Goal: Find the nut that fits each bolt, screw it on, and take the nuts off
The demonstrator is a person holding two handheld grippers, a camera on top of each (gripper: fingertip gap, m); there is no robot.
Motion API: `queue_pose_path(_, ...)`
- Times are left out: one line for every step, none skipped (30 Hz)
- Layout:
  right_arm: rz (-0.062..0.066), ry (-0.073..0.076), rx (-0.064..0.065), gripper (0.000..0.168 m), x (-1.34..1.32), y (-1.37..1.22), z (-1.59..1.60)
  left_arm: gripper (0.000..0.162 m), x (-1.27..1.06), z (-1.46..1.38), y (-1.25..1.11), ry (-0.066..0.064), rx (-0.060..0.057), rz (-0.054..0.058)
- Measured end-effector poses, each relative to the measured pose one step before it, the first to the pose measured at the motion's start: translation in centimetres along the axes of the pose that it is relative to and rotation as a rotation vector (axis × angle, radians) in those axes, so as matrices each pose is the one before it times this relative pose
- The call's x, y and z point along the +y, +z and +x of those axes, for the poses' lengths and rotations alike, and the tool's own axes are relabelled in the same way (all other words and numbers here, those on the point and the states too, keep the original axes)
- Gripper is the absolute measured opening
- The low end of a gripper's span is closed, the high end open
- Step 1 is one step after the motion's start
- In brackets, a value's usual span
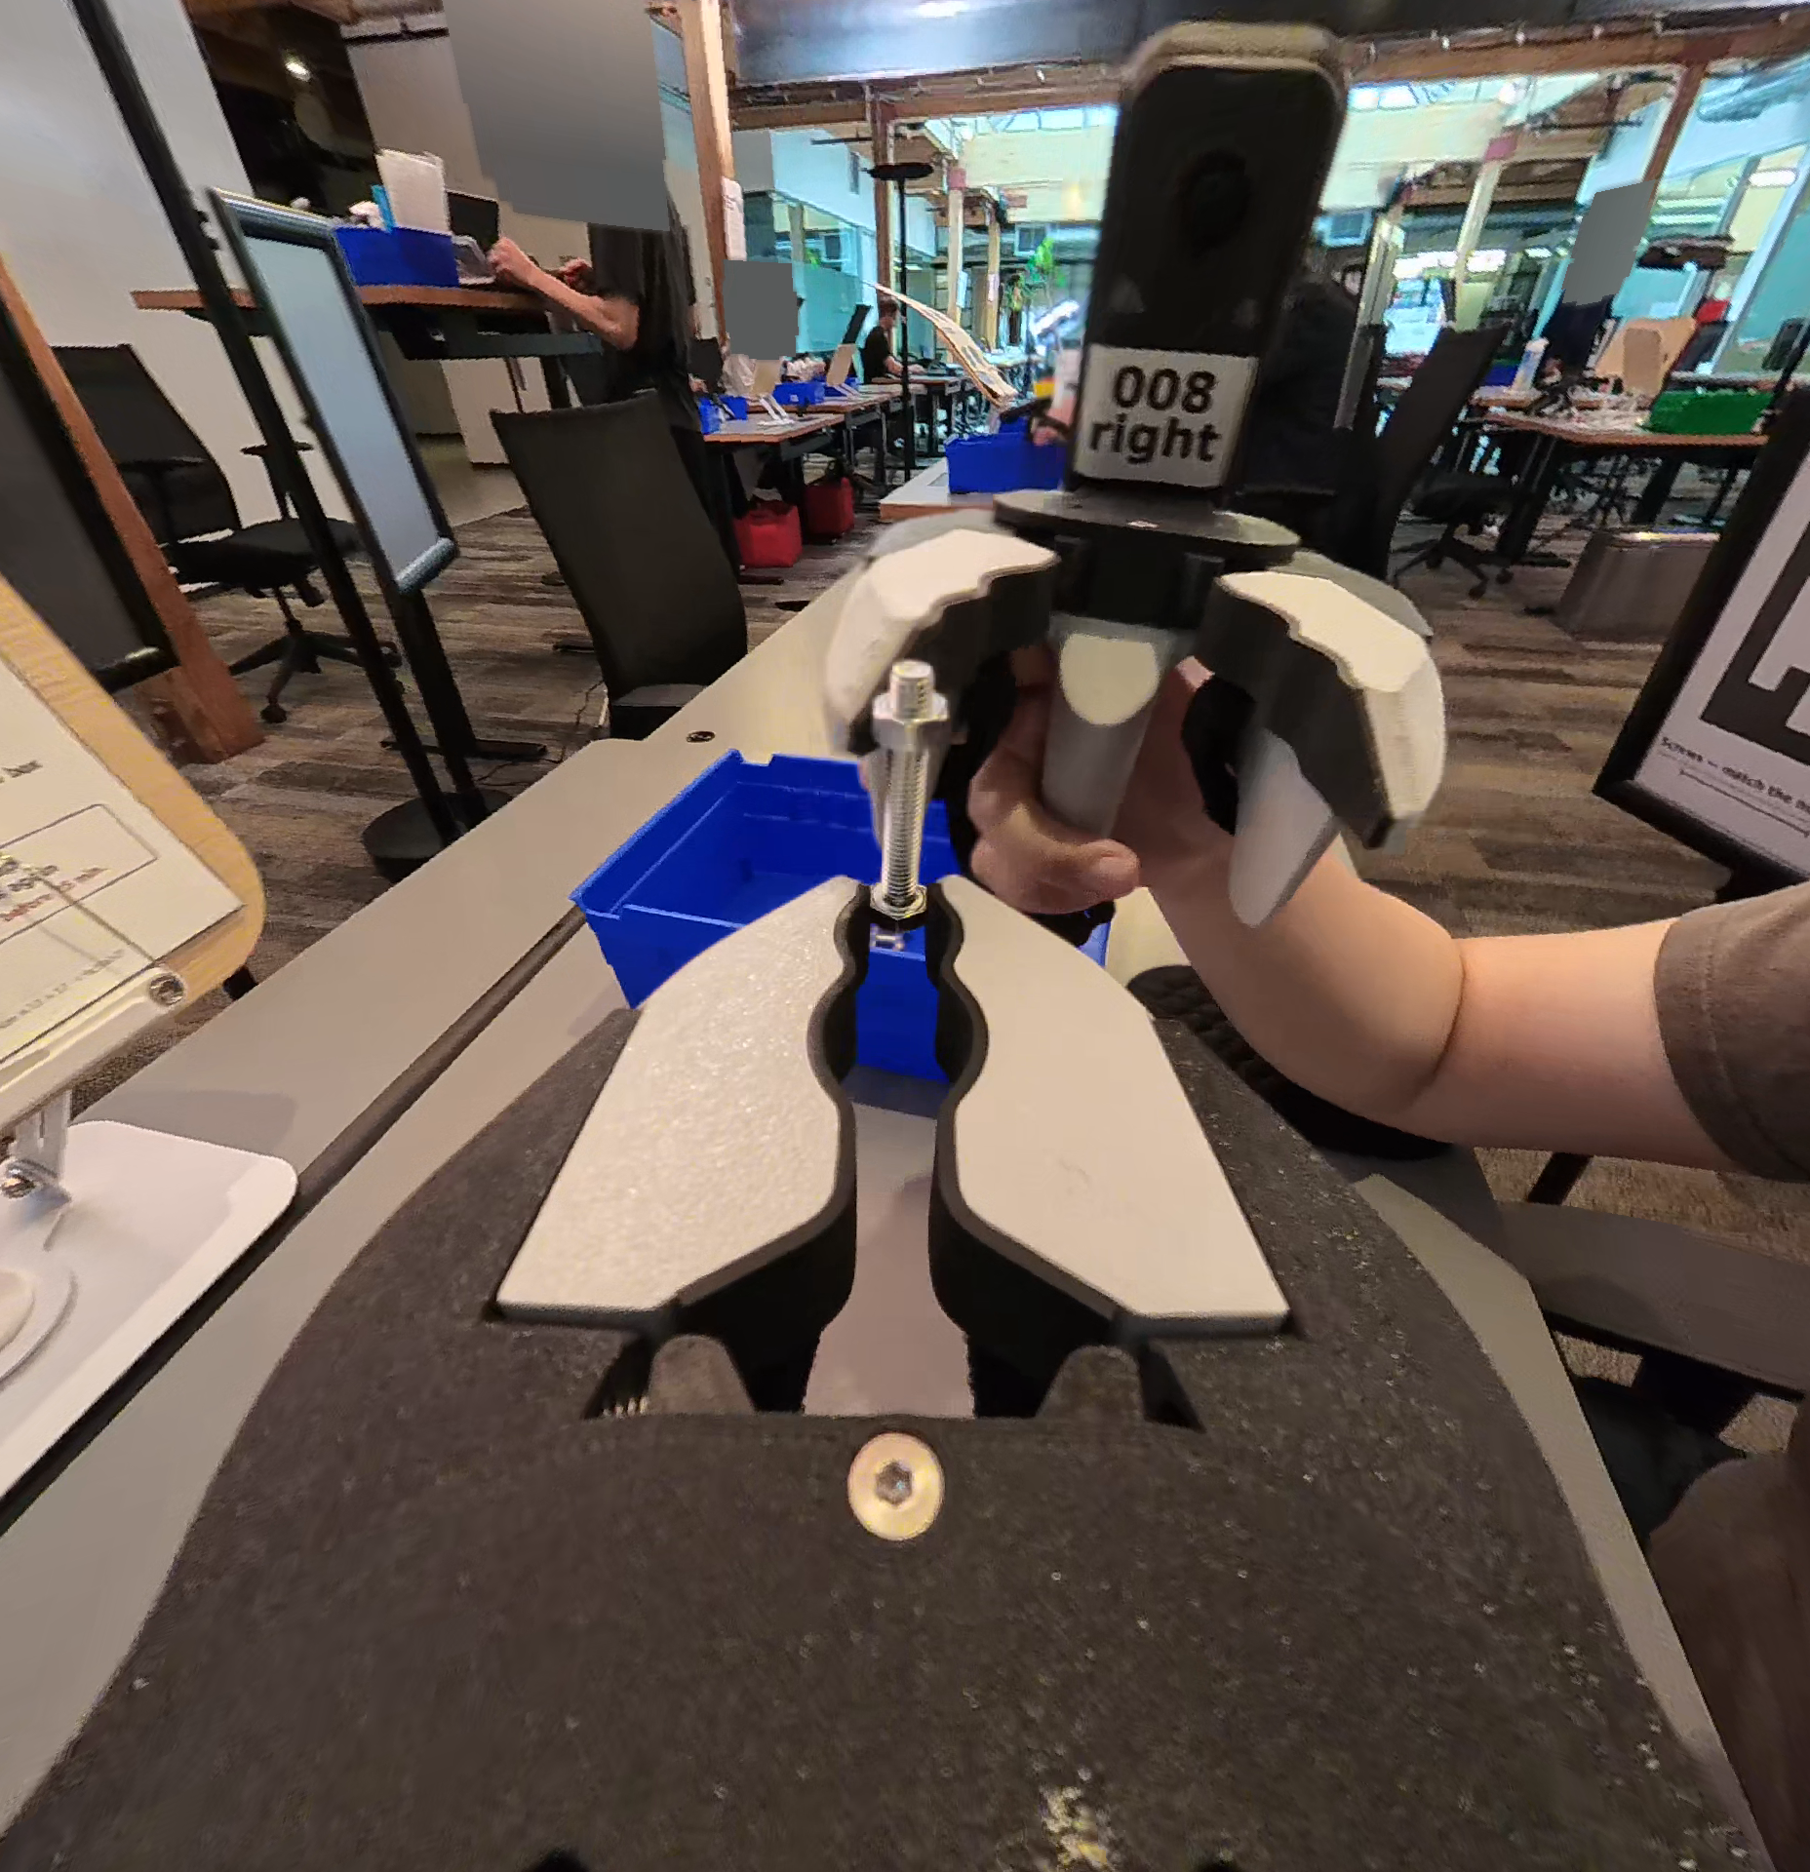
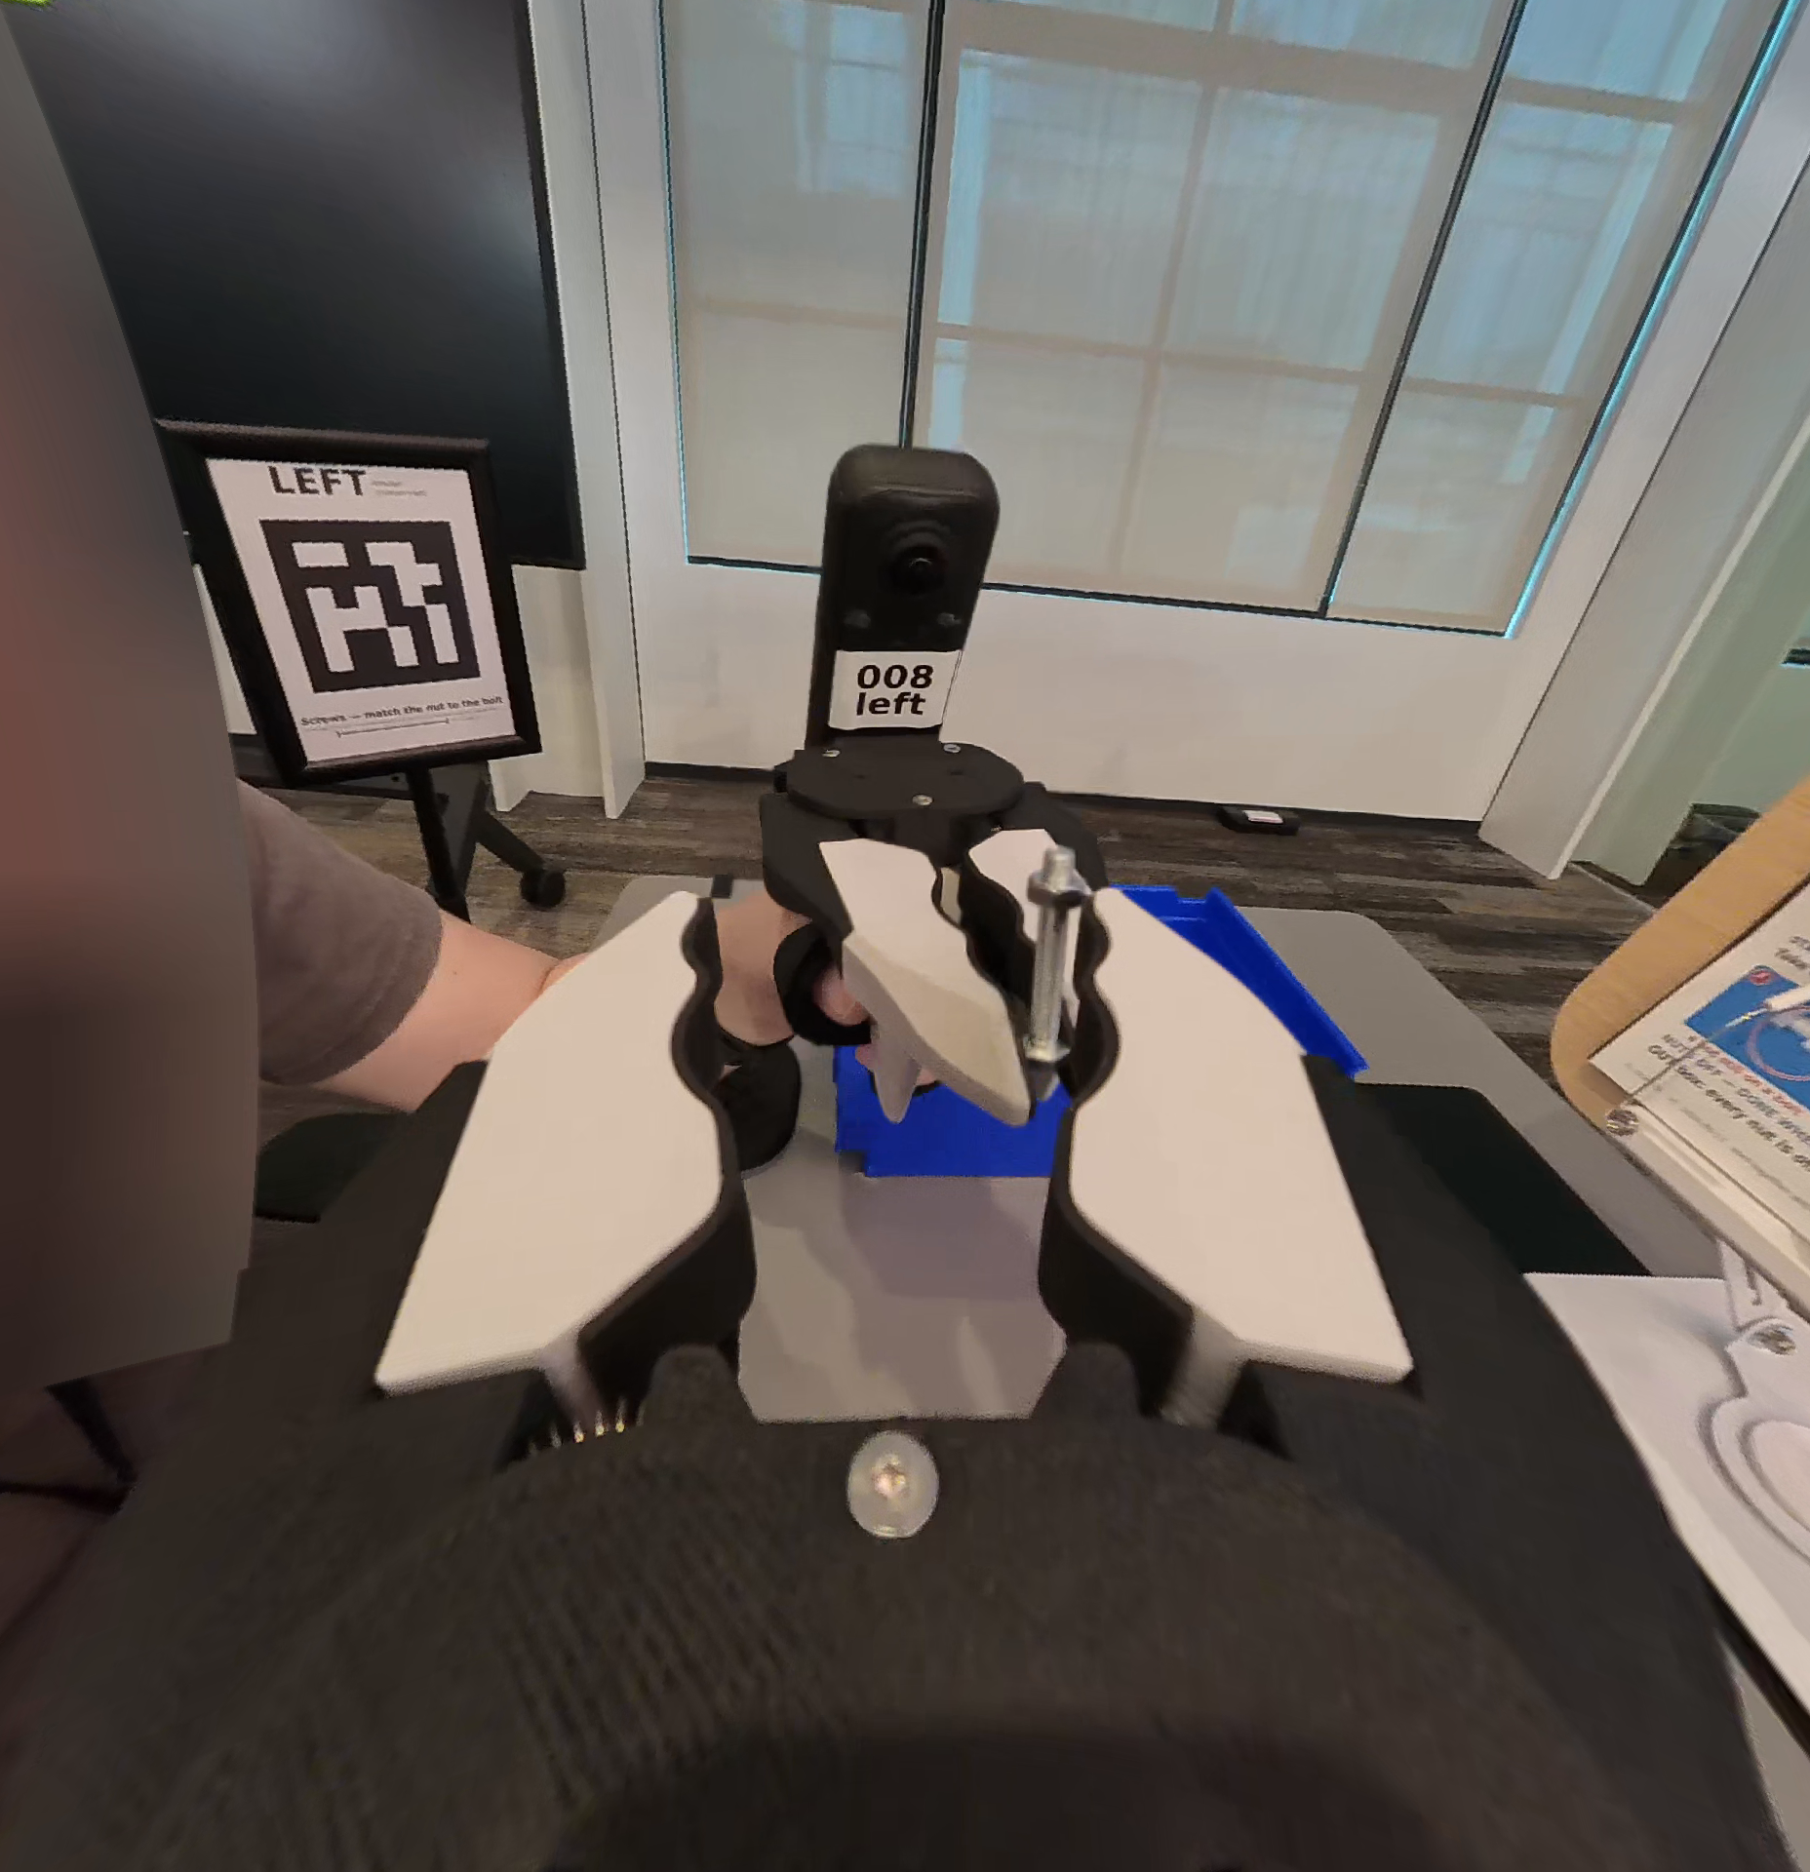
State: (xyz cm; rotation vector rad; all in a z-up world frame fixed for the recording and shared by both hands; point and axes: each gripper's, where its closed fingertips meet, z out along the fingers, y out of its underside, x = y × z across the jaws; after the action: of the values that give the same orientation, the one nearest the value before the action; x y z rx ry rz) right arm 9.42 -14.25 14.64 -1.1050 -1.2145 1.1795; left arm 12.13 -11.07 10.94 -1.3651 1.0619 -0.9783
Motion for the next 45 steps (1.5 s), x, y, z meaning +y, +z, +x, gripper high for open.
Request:
queue_pose_path(0.0074, -0.0047, 0.0015, 0.065, -0.257, -0.269, 0.013, 0.009, -0.167, -0.252, -0.239, -0.0109, -0.0047, 0.0092)
queue_pose_path(0.0117, 0.0004, -0.0046, 0.061, -0.282, -0.23, -0.055, 0.01, -0.076, -0.203, -0.17, -0.0114, -0.0019, 0.0029)
queue_pose_path(0.0122, 0.001, 0.0057, 0.06, -0.224, -0.161, 0.099, 0.009, -0.058, -0.029, -0.09, -0.0064, 0.0048, 0.004)
queue_pose_path(0.006, -0.0051, 0.0222, 0.06, -0.055, -0.044, 0.332, 0.01, -0.051, 0.127, 0.001, -0.0028, 0.0096, 0.0039)
queue_pose_path(-0.0021, -0.0095, 0.0234, 0.061, 0.132, 0.051, 0.362, 0.01, -0.018, 0.295, 0.068, -0.002, 0.0171, 0.0004)
queue_pose_path(-0.0082, -0.0051, 0.0104, 0.062, 0.27, 0.177, 0.177, 0.01, 0.041, 0.419, 0.127, -0.0015, 0.0222, -0.0035)
queue_pose_path(-0.0113, 0.0031, -0.0055, 0.063, 0.34, 0.266, -0.059, 0.01, 0.088, 0.344, 0.16, 0.0023, 0.014, -0.0064)
queue_pose_path(-0.0089, 0.0069, -0.0127, 0.065, 0.296, 0.295, -0.178, 0.01, 0.146, 0.211, 0.177, 0.0089, 0.0034, -0.0087)
queue_pose_path(-0.0034, 0.005, -0.0135, 0.065, 0.193, 0.285, -0.224, 0.01, 0.172, 0.224, 0.188, 0.0121, 0.005, -0.0112)
queue_pose_path(-0.0003, 0.0031, -0.014, 0.065, 0.125, 0.239, -0.248, 0.01, 0.178, 0.213, 0.162, 0.0093, 0.0061, -0.012)
queue_pose_path(-0.0019, 0.0017, -0.0135, 0.065, 0.089, 0.182, -0.263, 0.01, 0.115, 0.037, 0.096, 0.0067, -0.0035, -0.0076)
queue_pose_path(-0.0051, -0.0018, -0.0114, 0.065, 0.076, 0.103, -0.234, 0.01, 0.066, -0.134, 0.023, 0.0056, -0.0112, -0.004)
queue_pose_path(-0.0091, -0.0051, -0.0043, 0.067, 0.051, 0.02, -0.152, 0.01, 0.04, -0.253, -0.075, 0.0028, -0.0132, -0.0034)
queue_pose_path(-0.0115, -0.0095, 0.0075, 0.068, 0.024, -0.085, 0.016, 0.01, -0.029, -0.207, -0.137, -0.0006, -0.0069, 0.0005)
queue_pose_path(-0.0081, -0.0131, 0.0124, 0.068, -0.057, -0.193, 0.098, 0.009, -0.08, -0.246, -0.19, -0.0059, -0.0075, 0.0027)
queue_pose_path(-0.0014, -0.0112, 0.0118, 0.068, -0.164, -0.267, 0.112, 0.009, -0.172, -0.291, -0.247, -0.0069, -0.0104, 0.0088)
queue_pose_path(0.0047, -0.0071, 0.0092, 0.065, -0.247, -0.294, 0.115, 0.01, -0.174, -0.253, -0.249, -0.0082, -0.0071, 0.0079)
queue_pose_path(0.0079, -0.0034, 0.0032, 0.061, -0.235, -0.251, 0.049, 0.01, -0.071, -0.159, -0.207, -0.0085, -0.001, 0.0006)
queue_pose_path(0.0109, 0.0015, 0.0002, 0.061, -0.239, -0.17, 0.01, 0.01, 0.02, -0.119, -0.115, -0.0068, -0.0002, -0.0041)
queue_pose_path(0.01, 0.005, 0.0025, 0.061, -0.149, -0.058, 0.053, 0.01, -0.053, 0.007, -0.031, -0.0023, 0.0021, 0.0045)
queue_pose_path(0.0049, 0.0036, 0.0081, 0.061, -0.016, 0.044, 0.133, 0.01, -0.018, 0.161, 0.086, -0.0021, 0.0077, 0.0033)
queue_pose_path(0.0027, -0.0011, 0.0146, 0.062, 0.076, 0.123, 0.231, 0.01, 0.143, 0.34, 0.2, -0.0019, 0.0164, -0.0086)
queue_pose_path(0.0011, -0.0047, 0.0119, 0.062, 0.158, 0.186, 0.18, 0.01, 0.218, 0.385, 0.276, 0.0036, 0.016, -0.0127)
queue_pose_path(-0.0041, -0.0013, -0.0022, 0.063, 0.242, 0.24, -0.027, 0.01, 0.188, 0.265, 0.277, 0.0097, 0.0056, -0.0089)
queue_pose_path(-0.0092, 0.0061, -0.0152, 0.063, 0.286, 0.265, -0.21, 0.01, 0.173, 0.209, 0.244, 0.0093, 0.0033, -0.0088)
queue_pose_path(-0.0083, 0.0085, -0.0196, 0.064, 0.236, 0.242, -0.302, 0.01, 0.159, 0.155, 0.173, 0.005, 0.004, -0.0097)
queue_pose_path(-0.0049, 0.0051, -0.0154, 0.064, 0.13, 0.18, -0.259, 0.01, 0.054, -0.039, 0.057, 0.003, -0.0048, -0.0026)
queue_pose_path(-0.0022, -0.0018, -0.0023, 0.066, 0.023, 0.074, -0.097, 0.01, -0.063, -0.193, -0.067, 0.0016, -0.01, 0.0051)
queue_pose_path(-0.0021, -0.0101, 0.0092, 0.065, -0.05, -0.044, 0.06, 0.01, -0.054, -0.152, -0.142, -0.0032, -0.0038, 0.0027)
queue_pose_path(-0.0019, -0.0118, 0.0114, 0.066, -0.098, -0.153, 0.098, 0.009, -0.142, -0.3, -0.216, -0.0073, -0.011, 0.0065)
queue_pose_path(0.0005, -0.0068, 0.0088, 0.066, -0.164, -0.224, 0.109, 0.01, -0.181, -0.281, -0.264, -0.0055, -0.0095, 0.0098)
queue_pose_path(0.0028, -0.0022, 0.0057, 0.065, -0.208, -0.275, 0.094, 0.01, -0.155, -0.251, -0.261, -0.0067, -0.0065, 0.0066)
queue_pose_path(0.0049, -0.0002, 0.0, 0.062, -0.223, -0.289, 0.037, 0.01, -0.129, -0.222, -0.223, -0.0082, -0.0049, 0.0056)
queue_pose_path(0.0099, 0.0022, -0.0021, 0.06, -0.277, -0.263, 0.011, 0.01, -0.106, -0.18, -0.166, -0.0082, -0.0042, 0.0055)
queue_pose_path(0.0147, 0.004, 0.0045, 0.06, -0.28, -0.19, 0.094, 0.009, -0.046, -0.009, -0.048, -0.0067, 0.0042, 0.0038)
queue_pose_path(0.0134, 0.0032, 0.0111, 0.06, -0.187, -0.083, 0.191, 0.009, 0.025, 0.141, 0.069, -0.0028, 0.009, 0.0008)
queue_pose_path(0.0065, 0.0024, 0.0109, 0.06, -0.005, 0.024, 0.206, 0.009, 0.105, 0.235, 0.18, 0.0026, 0.0093, -0.0052)
queue_pose_path(-0.0021, 0.0028, 0.0037, 0.061, 0.184, 0.138, 0.109, 0.01, 0.176, 0.335, 0.245, 0.0078, 0.0115, -0.0088)
queue_pose_path(-0.0068, 0.0039, -0.0028, 0.061, 0.272, 0.213, 0.007, 0.01, 0.163, 0.391, 0.29, 0.0111, 0.0133, -0.0083)
queue_pose_path(-0.0072, 0.0049, -0.0068, 0.061, 0.297, 0.257, -0.076, 0.01, 0.142, 0.258, 0.256, 0.0082, 0.0048, -0.0077)
queue_pose_path(-0.0063, 0.0053, -0.0104, 0.062, 0.249, 0.256, -0.138, 0.01, 0.142, 0.186, 0.213, 0.0055, 0.004, -0.0076)
queue_pose_path(-0.0052, 0.0047, -0.0134, 0.062, 0.195, 0.214, -0.213, 0.01, 0.132, 0.112, 0.122, 0.0032, 0.004, -0.0071)
queue_pose_path(-0.0064, 0.0034, -0.0174, 0.062, 0.141, 0.148, -0.283, 0.01, 0.041, -0.107, 0.012, 0.0012, -0.0064, -0.0019)
queue_pose_path(-0.0083, 0.0011, -0.0124, 0.065, 0.077, 0.07, -0.237, 0.01, -0.034, -0.29, -0.11, -0.0017, -0.0133, 0.004)
queue_pose_path(-0.0105, -0.0067, 0.0052, 0.065, 0.023, -0.082, 0.008, 0.01, -0.049, -0.172, -0.172, -0.0044, -0.0026, 0.0016)
